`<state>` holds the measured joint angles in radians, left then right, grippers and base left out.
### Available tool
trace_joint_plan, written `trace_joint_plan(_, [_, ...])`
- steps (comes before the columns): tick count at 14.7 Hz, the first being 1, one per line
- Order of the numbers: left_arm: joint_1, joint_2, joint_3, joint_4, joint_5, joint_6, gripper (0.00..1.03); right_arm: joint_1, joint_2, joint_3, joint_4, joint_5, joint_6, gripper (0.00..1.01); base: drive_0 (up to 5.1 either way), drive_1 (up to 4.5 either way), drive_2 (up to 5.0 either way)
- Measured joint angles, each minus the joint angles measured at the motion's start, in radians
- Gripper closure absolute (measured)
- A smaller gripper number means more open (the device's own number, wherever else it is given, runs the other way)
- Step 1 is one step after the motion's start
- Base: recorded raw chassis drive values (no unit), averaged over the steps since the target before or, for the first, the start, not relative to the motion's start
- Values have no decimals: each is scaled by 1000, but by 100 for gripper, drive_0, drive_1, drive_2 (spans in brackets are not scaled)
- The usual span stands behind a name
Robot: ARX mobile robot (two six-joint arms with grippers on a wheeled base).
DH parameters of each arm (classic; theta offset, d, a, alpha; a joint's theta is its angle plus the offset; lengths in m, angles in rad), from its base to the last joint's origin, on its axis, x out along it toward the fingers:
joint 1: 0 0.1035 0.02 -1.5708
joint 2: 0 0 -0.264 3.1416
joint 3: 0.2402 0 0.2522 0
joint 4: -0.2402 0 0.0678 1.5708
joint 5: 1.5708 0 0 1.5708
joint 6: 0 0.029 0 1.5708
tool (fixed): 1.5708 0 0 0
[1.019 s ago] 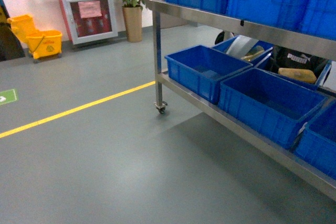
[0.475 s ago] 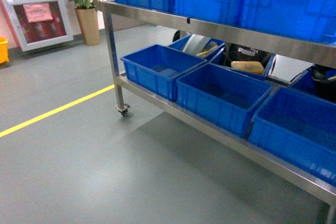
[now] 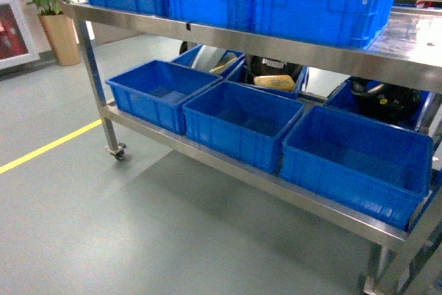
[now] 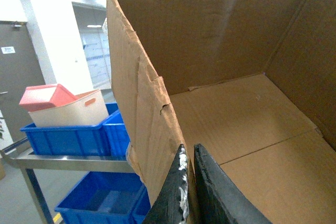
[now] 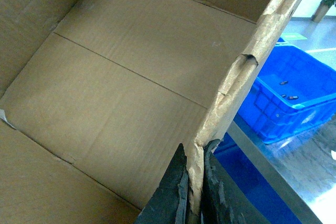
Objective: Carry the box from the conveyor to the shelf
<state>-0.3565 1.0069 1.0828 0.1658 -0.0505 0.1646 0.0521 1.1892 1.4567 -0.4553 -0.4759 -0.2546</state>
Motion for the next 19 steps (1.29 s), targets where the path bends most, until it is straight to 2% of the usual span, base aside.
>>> trace_joint_plan(19, [0, 0, 0, 1, 1, 0, 101, 0, 0, 0, 0, 0, 0, 98, -160, -160, -160])
